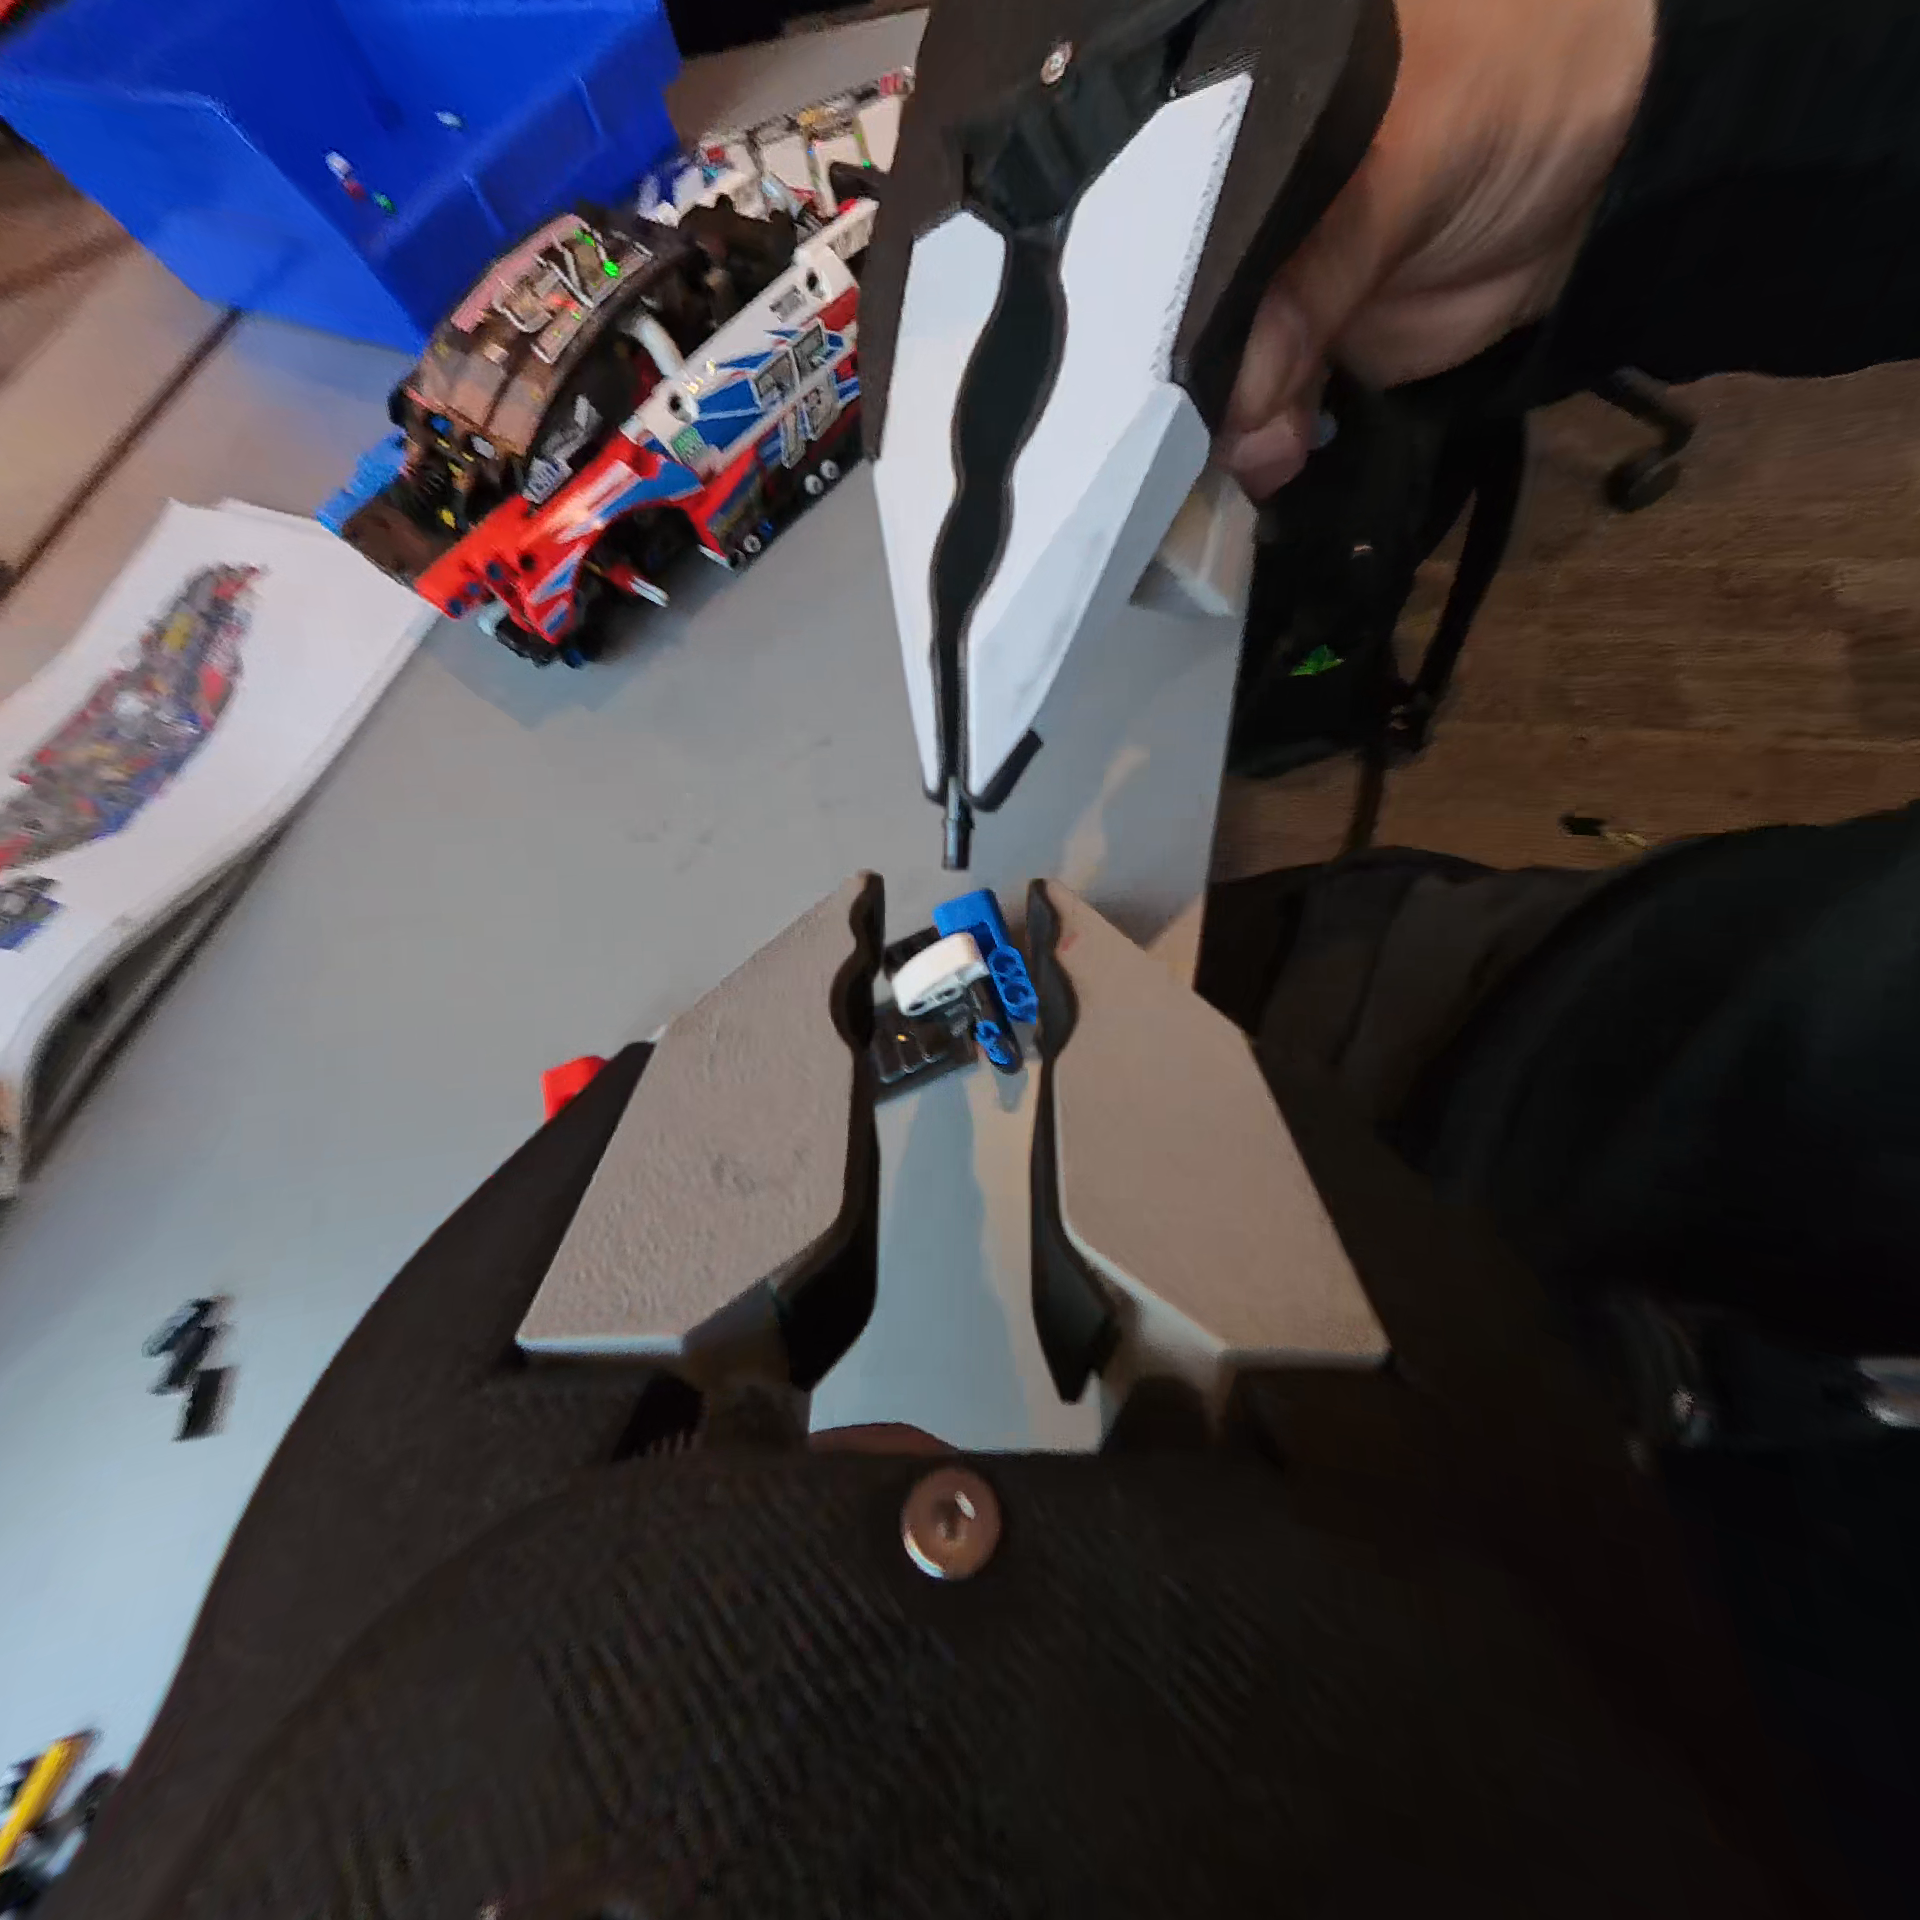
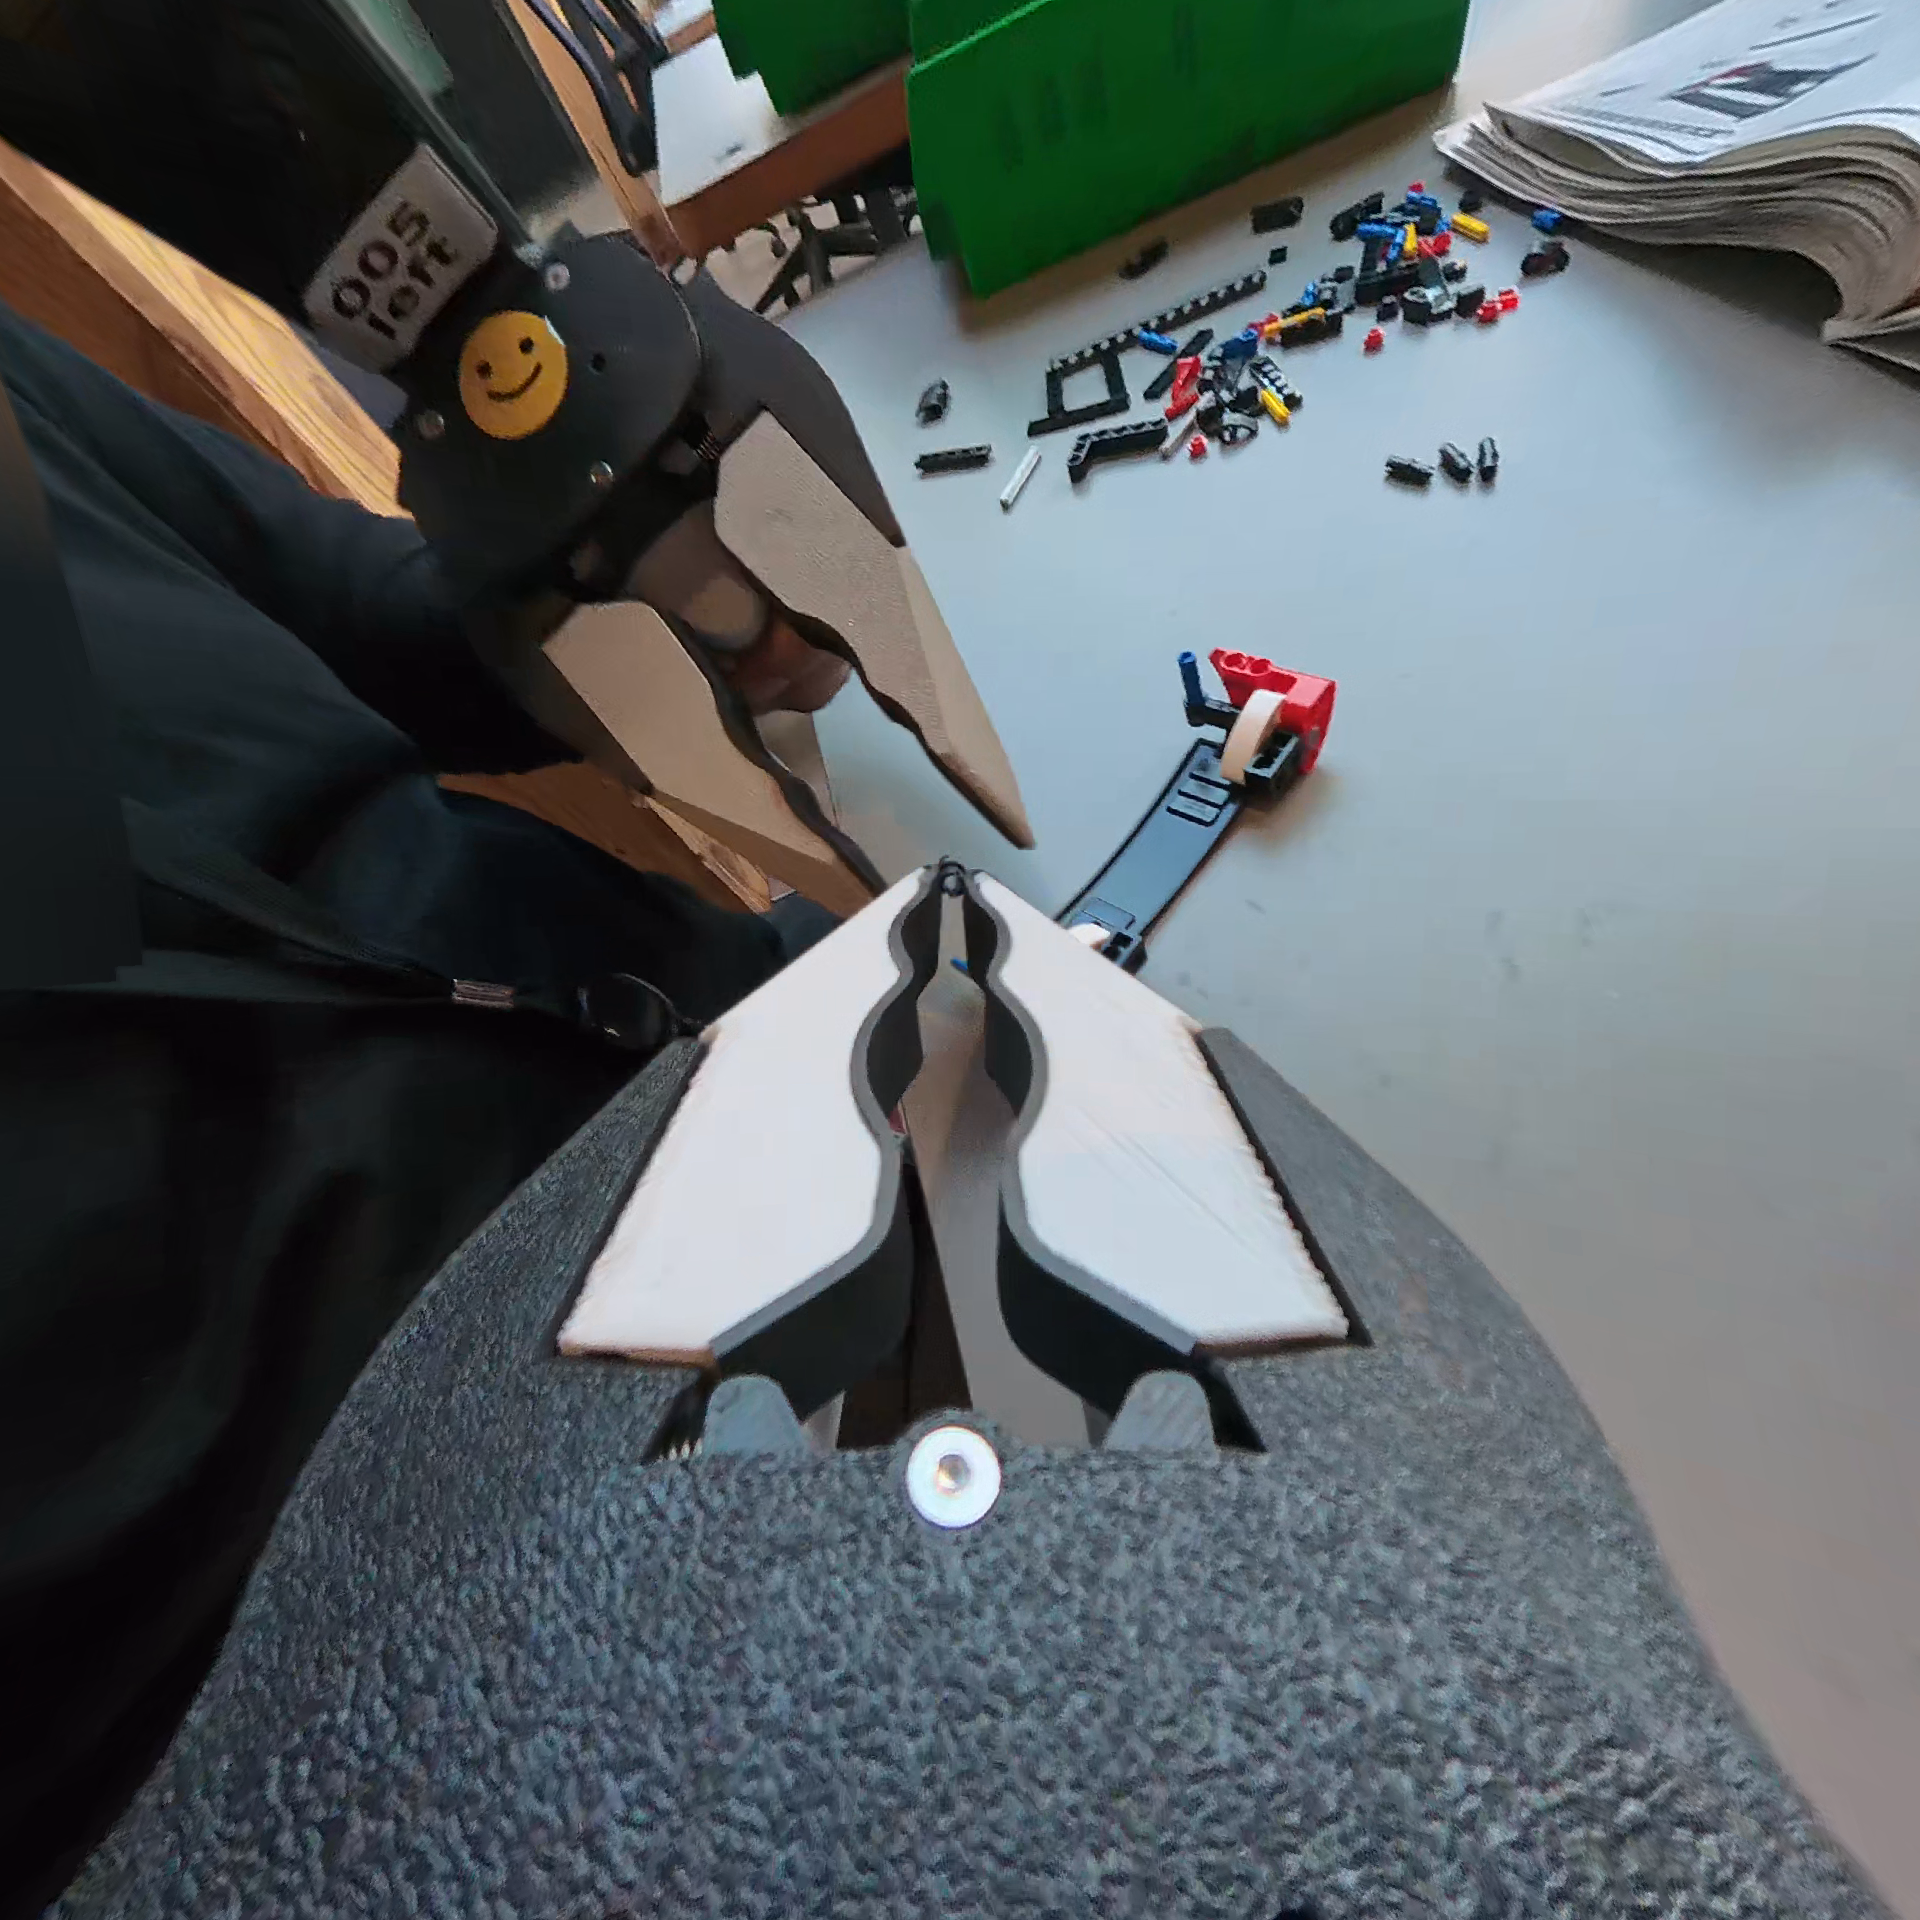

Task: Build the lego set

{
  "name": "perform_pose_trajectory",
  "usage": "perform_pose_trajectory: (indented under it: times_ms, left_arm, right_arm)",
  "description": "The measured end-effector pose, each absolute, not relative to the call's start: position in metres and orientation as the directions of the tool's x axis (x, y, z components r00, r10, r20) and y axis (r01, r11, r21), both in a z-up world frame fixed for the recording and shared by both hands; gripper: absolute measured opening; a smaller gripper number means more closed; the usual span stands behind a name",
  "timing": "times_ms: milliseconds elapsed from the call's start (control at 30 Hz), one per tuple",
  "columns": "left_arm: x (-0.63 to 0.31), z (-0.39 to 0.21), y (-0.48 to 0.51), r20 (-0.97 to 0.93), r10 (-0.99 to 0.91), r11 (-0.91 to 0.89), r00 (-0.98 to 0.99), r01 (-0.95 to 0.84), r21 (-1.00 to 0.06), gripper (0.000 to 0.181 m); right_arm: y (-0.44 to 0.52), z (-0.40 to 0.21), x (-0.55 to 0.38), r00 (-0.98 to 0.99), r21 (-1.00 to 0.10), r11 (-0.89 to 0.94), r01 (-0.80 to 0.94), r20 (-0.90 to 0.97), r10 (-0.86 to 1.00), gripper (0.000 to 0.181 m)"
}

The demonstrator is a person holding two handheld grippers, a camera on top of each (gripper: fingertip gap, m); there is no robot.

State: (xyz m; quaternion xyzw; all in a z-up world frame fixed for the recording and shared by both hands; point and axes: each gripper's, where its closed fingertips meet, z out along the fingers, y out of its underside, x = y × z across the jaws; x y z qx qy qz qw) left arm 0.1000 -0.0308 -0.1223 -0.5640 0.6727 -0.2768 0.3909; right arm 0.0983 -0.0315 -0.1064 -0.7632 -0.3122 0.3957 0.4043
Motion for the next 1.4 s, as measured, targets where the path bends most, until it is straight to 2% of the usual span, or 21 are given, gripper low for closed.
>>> perform_pose_trajectory:
  times_ms: [167, 333, 533, 1400]
  left_arm:
    - [0.106, -0.115, -0.032, -0.335, -0.94, 0.32, -0.061, -0.499, -0.805, 0.001]
    - [0.106, -0.117, -0.031, -0.451, -0.89, 0.421, -0.067, -0.501, -0.757, 0.001]
    - [0.106, -0.127, -0.03, -0.582, -0.804, 0.541, -0.121, -0.554, -0.633, 0.001]
    - [0.108, -0.119, -0.032, -0.566, -0.821, 0.516, -0.072, -0.517, -0.683, 0.001]
  right_arm:
    - [-0.034, -0.1, 0.095, 0.474, -0.878, -0.46, 0.134, -0.35, 0.808, 0.004]
    - [-0.035, -0.101, 0.096, 0.473, -0.877, -0.462, 0.133, -0.354, 0.807, 0.004]
    - [-0.036, -0.112, 0.098, 0.507, -0.866, -0.452, 0.213, -0.297, 0.809, 0.004]
    - [-0.037, -0.103, 0.096, 0.525, -0.888, -0.424, 0.178, -0.279, 0.804, 0.004]
